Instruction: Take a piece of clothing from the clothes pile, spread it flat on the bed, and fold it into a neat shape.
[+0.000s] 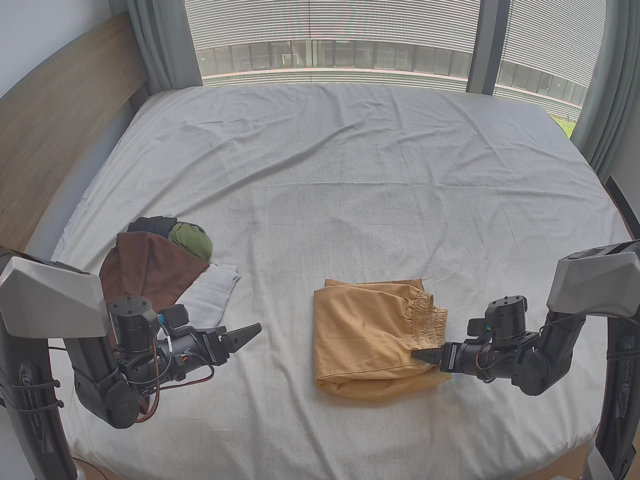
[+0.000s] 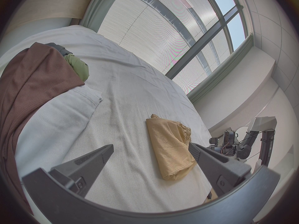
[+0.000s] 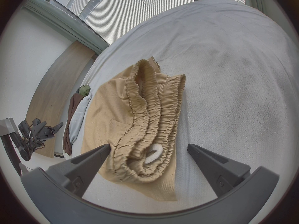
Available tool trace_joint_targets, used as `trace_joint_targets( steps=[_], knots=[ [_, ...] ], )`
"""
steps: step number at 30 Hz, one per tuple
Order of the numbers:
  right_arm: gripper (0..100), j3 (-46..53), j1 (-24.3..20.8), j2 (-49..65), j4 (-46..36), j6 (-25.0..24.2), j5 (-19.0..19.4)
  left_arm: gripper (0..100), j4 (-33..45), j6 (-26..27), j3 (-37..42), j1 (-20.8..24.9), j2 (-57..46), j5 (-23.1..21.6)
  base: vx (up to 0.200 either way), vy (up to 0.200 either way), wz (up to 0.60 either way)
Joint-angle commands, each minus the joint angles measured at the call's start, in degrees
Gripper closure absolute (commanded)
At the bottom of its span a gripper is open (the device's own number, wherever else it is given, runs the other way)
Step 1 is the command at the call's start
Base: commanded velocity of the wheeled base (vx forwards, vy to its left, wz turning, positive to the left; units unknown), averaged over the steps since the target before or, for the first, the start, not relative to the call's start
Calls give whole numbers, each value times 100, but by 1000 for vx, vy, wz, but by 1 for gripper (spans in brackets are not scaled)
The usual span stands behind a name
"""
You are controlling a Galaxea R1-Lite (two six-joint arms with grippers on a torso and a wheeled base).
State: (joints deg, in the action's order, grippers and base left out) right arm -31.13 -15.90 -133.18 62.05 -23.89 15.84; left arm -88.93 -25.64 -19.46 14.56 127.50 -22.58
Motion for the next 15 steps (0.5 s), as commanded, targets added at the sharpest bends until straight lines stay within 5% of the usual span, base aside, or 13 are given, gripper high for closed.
trace_joint_targets(
  steps=[1,15],
  knots=[
    [0,-103,-80,-358,-9,-19,-54,0,-1,6,3,3,12,-1,0,0,0],
    [0,-279,-537,-358,-18,-678,-63,0,-1,85,12,3,12,-1,0,0,0]
  ],
)
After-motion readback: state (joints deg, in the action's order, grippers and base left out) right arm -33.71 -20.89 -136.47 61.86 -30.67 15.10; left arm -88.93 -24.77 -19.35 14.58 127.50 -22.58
